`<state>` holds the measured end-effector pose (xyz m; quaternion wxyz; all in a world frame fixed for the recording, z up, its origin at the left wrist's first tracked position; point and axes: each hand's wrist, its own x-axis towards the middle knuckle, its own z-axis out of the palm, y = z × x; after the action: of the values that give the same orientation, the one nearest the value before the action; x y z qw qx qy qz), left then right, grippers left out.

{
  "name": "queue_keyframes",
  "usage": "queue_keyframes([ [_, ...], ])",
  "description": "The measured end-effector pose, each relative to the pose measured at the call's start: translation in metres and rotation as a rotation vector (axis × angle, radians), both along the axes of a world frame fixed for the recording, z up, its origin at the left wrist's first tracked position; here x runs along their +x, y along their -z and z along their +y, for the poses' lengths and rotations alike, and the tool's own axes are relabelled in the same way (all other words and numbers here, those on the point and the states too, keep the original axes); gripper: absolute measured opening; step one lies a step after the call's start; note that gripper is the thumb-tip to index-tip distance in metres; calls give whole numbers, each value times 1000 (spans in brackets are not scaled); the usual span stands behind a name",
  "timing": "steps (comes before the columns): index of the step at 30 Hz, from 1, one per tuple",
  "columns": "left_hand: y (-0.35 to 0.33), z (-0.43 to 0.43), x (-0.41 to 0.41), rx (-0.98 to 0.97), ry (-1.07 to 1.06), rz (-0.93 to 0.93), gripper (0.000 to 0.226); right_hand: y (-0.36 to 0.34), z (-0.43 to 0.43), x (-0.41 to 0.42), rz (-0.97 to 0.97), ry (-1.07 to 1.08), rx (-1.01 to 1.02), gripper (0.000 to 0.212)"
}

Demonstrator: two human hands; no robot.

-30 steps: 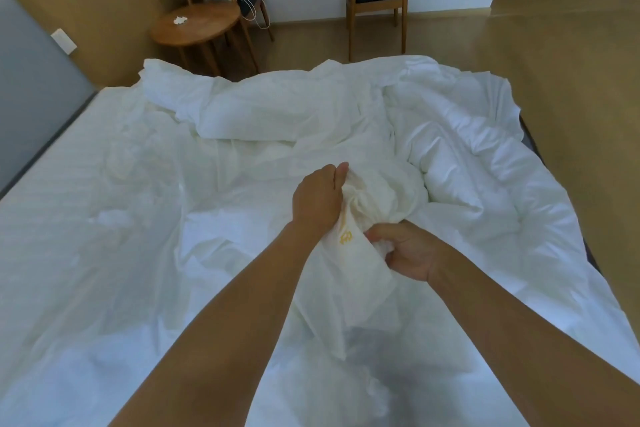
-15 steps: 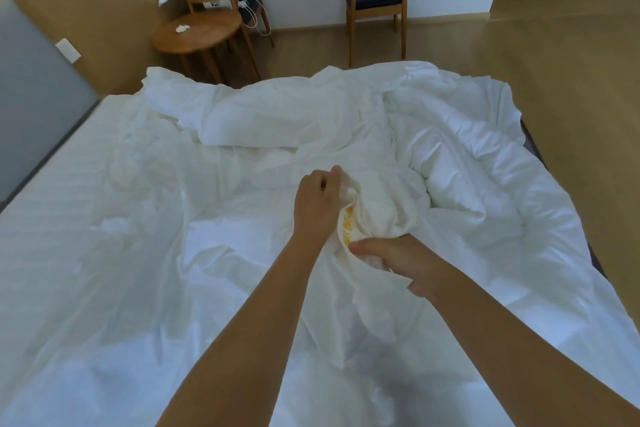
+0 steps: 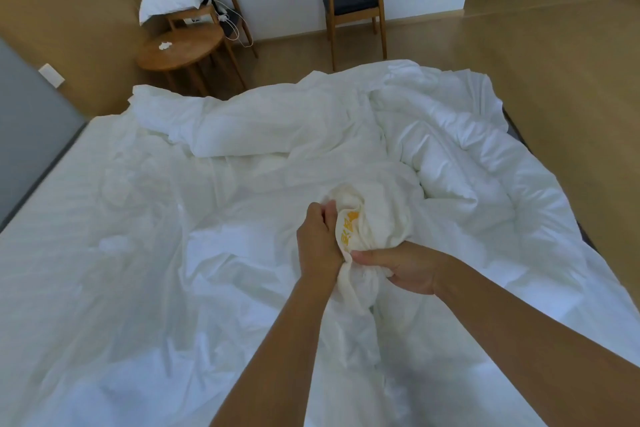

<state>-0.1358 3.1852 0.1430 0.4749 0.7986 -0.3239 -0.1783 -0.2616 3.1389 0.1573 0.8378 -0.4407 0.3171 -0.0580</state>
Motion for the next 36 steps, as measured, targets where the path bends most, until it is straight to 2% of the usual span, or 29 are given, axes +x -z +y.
queue_keyframes([
  [5, 6, 2, 0, 65, 55, -8, 32, 9, 0, 2, 78, 16, -76, 54],
  [7, 2, 9, 3, 127, -19, -91, 29, 14, 0, 0, 160, 24, -132, 49],
  [9, -7, 24, 3, 53, -142, -146, 26, 22, 1, -3, 282, 68, -211, 40],
  [11, -17, 40, -9, -30, -85, -87, 25, 31, 6, -5, 331, 136, -266, 29],
  [12, -19, 45, -20, 18, 16, -11, 23, 34, 10, -4, 326, 157, -306, 23],
  [14, -13, 49, -40, 230, 198, 156, 18, 41, 22, -2, 403, 104, -499, 19],
  [15, -7, 47, -46, 319, 234, 190, 23, 46, 28, 0, 486, 43, -625, 24],
  [17, 4, 43, -47, 403, 233, 215, 38, 55, 43, 4, 618, -130, -847, 34],
  [19, 13, 41, -44, 413, 207, 261, 43, 59, 56, 6, 651, -230, -1000, 36],
  [22, 25, 40, -40, 327, 136, 304, 21, 65, 65, 5, 464, -8, -948, 27],
  [24, 29, 36, -41, 297, 92, 292, 10, 69, 67, 1, 407, 62, -964, 28],
  [28, 37, 21, -38, 390, 51, 448, 29, 75, 75, -7, 349, 89, -1068, 27],
  [31, 41, 13, -33, 493, 20, 558, 11, 87, 82, -18, 306, 34, -1079, 42],
  [33, 48, 13, -32, 496, -9, 557, 13, 100, 88, -25, 192, 110, -896, 48],
  [34, 52, 17, -32, 498, 2, 520, 17, 105, 89, -29, 179, 247, -748, 43],
  [36, 60, 31, -31, 511, 100, 346, 21, 125, 87, -37, 305, 515, -483, 32],
])
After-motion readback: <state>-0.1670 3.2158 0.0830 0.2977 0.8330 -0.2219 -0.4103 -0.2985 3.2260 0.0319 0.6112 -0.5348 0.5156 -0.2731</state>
